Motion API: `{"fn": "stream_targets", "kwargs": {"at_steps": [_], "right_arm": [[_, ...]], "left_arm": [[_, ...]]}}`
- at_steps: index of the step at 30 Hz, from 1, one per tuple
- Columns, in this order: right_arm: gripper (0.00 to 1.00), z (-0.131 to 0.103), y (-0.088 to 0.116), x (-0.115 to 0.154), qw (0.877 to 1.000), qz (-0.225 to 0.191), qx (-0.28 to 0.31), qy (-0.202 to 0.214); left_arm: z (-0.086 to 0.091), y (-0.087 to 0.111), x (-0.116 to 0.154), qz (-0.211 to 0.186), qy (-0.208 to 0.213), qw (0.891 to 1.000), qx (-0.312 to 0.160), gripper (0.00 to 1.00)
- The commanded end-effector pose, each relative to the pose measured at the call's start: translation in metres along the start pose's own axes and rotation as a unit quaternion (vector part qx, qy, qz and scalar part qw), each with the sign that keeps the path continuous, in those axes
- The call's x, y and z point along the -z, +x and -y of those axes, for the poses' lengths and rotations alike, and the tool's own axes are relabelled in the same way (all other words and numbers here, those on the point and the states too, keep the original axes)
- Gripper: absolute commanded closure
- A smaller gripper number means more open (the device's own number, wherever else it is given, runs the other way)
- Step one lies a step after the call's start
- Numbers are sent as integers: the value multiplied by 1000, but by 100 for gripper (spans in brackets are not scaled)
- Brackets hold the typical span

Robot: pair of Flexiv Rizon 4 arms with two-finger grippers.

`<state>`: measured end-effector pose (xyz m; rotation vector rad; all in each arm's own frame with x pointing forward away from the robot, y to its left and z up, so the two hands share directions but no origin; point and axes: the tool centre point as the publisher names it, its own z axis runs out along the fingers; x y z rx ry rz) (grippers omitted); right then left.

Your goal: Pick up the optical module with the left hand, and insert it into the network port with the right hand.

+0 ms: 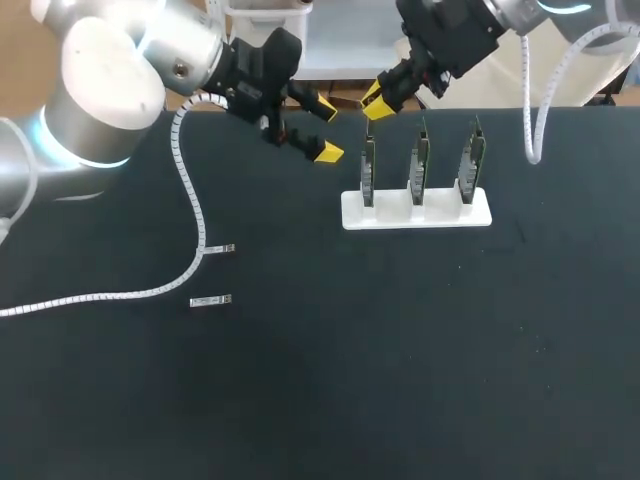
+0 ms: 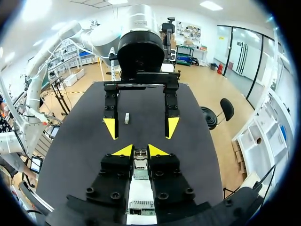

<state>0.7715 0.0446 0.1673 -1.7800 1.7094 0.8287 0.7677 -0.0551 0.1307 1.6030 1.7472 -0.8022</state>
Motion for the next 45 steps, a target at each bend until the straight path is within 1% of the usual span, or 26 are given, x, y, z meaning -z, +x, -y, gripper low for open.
{"fn": "stream_targets", "kwargs": {"at_steps": [1,17,25,33,45], "right_arm": [[100,-1,0,1,1000,1,2,-1],[100,-10,-1,-3,1000,0,5,-4],[100,-8,-1,-5,1000,2,5,1],[100,-7,-2,-1,1000,5,7,3],[100,-7,1,-2,1000,0,20,4]], "left_arm": [[0,0,0,-2,0,1000,1,0],[0,0,0,-2,0,1000,1,0],[0,0,0,-2,0,1000,1,0],[0,0,0,-2,0,1000,1,0],[0,0,0,-2,0,1000,1,0]]}}
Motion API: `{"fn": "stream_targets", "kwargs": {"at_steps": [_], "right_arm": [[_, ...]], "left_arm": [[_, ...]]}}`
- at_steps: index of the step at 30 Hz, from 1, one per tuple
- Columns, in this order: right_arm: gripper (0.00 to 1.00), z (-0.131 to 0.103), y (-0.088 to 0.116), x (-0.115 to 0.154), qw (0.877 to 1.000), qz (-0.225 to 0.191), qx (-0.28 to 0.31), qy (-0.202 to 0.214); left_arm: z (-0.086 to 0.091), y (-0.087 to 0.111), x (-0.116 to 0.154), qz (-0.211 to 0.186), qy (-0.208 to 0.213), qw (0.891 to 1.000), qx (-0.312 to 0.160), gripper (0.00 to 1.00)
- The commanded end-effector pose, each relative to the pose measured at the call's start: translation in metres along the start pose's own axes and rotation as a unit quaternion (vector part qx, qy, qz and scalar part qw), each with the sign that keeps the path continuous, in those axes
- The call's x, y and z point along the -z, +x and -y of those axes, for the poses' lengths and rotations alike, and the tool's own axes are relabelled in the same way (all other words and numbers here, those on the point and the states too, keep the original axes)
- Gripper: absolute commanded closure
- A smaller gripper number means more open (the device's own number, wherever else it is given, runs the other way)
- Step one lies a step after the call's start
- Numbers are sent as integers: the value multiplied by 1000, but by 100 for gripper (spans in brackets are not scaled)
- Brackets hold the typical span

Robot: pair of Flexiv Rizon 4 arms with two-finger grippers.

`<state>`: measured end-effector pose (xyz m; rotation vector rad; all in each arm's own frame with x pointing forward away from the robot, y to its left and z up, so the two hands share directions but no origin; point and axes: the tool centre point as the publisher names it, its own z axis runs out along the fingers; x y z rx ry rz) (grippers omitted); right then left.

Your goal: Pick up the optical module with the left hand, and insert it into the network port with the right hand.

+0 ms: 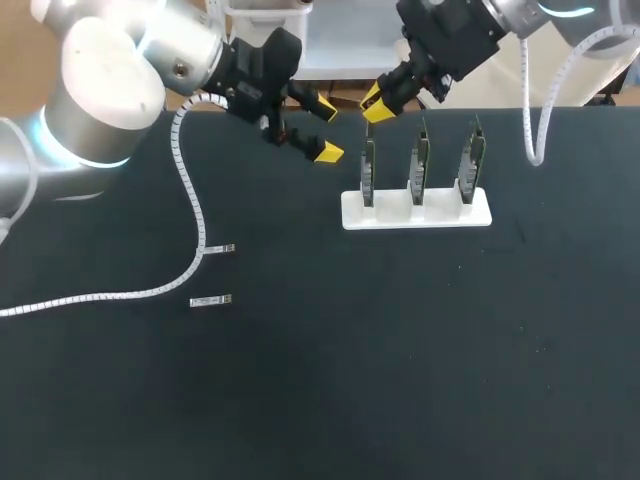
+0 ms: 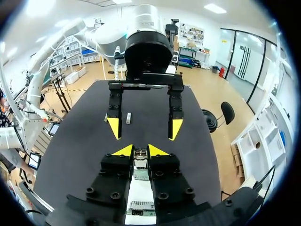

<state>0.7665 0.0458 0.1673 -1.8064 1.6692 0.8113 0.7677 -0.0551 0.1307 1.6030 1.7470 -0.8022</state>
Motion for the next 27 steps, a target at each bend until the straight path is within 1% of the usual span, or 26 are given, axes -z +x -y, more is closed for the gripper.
{"fn": "stream_targets", "kwargs": {"at_steps": [1,10,15,27], "right_arm": [[100,-2,2,-1,1000,-1,0,3],[100,0,4,-1,1000,1,-2,3],[100,0,0,3,1000,8,1,-1],[100,0,0,3,1000,6,7,2]], "left_arm": [[0,0,0,-2,0,1000,1,0],[0,0,0,-2,0,1000,1,0],[0,0,0,-2,0,1000,1,0],[0,0,0,-2,0,1000,1,0]]}}
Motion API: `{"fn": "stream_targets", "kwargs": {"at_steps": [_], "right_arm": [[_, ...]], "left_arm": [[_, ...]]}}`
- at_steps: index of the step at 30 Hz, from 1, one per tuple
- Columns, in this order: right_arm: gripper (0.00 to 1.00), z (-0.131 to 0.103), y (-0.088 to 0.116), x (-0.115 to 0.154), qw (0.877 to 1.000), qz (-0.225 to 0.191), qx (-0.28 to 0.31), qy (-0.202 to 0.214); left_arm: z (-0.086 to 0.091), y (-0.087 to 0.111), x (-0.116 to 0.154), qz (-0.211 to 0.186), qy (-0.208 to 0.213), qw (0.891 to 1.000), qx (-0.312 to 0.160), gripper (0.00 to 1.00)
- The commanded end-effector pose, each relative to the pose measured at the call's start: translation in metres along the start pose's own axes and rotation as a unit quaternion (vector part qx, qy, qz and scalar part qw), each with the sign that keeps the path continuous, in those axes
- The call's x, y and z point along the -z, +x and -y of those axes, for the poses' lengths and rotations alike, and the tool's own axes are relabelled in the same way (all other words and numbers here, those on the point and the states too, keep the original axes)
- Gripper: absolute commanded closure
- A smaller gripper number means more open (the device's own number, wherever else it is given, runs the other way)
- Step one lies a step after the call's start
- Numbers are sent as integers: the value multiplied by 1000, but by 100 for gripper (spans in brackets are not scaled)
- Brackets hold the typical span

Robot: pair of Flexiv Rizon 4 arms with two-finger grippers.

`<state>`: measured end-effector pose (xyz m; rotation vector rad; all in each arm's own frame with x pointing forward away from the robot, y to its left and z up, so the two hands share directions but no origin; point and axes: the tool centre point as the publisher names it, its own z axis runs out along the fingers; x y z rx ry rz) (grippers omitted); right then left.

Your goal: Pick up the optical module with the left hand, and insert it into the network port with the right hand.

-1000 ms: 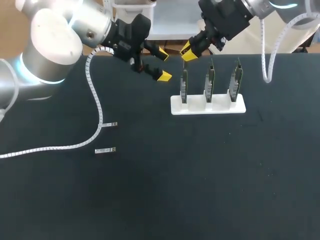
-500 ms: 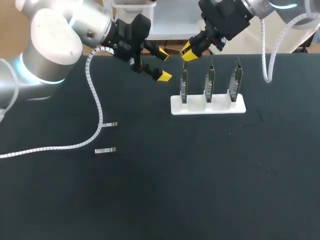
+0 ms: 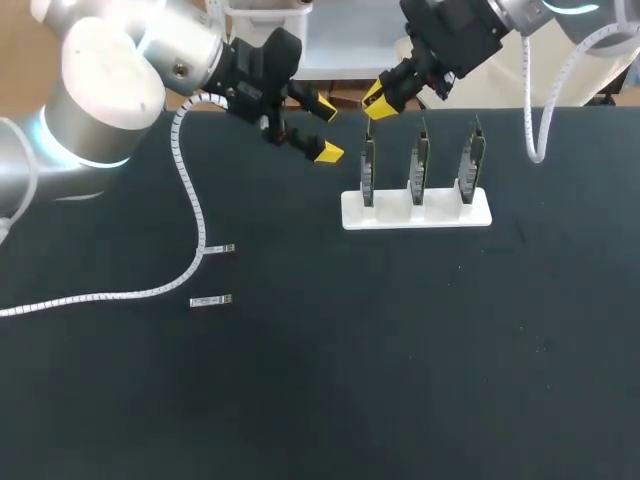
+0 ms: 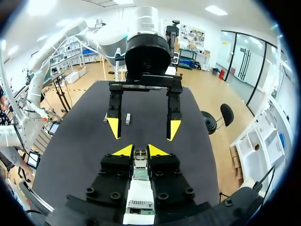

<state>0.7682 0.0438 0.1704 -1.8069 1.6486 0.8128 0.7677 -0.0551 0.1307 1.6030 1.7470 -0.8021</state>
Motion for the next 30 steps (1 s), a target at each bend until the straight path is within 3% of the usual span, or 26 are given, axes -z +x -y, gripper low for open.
{"fn": "stream_targets", "kwargs": {"at_steps": [1,30], "right_arm": [[100,-1,1,-1,1000,0,0,1],[100,-2,5,-6,1000,-8,5,-1]], "left_arm": [[0,0,0,-2,0,1000,1,0],[0,0,0,-2,0,1000,1,0]]}}
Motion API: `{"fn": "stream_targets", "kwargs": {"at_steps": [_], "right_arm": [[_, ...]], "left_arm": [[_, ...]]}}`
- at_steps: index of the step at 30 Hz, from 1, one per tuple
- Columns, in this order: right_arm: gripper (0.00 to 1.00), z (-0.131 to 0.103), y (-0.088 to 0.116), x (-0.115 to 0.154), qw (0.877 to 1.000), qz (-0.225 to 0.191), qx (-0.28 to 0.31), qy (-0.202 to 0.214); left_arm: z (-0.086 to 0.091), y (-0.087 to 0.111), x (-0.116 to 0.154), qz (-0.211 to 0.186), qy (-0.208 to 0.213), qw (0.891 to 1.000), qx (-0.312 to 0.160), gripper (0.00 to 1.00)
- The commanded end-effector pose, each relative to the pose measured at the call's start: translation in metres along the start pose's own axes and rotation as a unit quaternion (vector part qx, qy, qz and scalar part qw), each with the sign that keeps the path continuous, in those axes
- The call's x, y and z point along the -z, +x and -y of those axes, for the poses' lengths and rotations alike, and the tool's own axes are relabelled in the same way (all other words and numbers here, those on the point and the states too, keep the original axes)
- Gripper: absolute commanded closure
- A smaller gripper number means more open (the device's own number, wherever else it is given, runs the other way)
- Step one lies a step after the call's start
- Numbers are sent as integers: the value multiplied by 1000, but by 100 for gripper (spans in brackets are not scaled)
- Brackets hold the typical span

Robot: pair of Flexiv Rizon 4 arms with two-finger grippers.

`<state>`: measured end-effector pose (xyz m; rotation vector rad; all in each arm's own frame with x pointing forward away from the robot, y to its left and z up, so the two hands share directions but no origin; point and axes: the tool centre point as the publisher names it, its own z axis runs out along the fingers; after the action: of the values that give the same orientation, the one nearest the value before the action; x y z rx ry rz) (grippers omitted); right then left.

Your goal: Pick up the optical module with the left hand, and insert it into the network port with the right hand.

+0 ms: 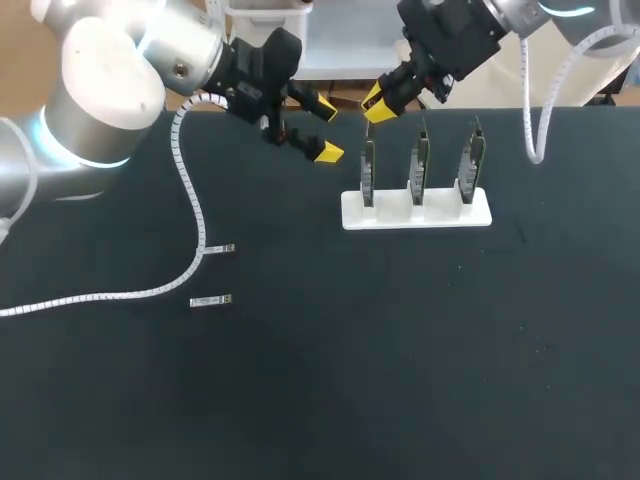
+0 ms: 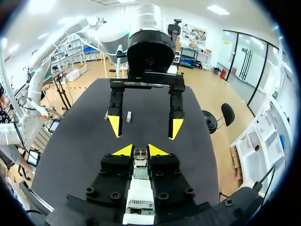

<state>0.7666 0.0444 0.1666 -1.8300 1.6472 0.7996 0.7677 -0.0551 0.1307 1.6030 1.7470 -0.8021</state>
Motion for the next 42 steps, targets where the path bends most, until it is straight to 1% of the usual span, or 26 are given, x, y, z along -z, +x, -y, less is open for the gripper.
{"fn": "stream_targets", "kwargs": {"at_steps": [1,9,14,30,42], "right_arm": [[100,-1,3,-3,1000,0,0,2],[100,-1,-3,2,1000,7,12,2],[100,-1,-3,2,1000,-1,25,10],[100,-1,1,-4,1000,-7,18,13],[100,-4,-2,-1,1000,-7,18,16]], "left_arm": [[0,0,0,-2,0,1000,1,0],[0,0,0,-2,0,1000,1,0],[0,0,0,-2,0,1000,1,0],[0,0,0,-2,0,1000,1,0],[0,0,0,-2,0,1000,1,0]]}}
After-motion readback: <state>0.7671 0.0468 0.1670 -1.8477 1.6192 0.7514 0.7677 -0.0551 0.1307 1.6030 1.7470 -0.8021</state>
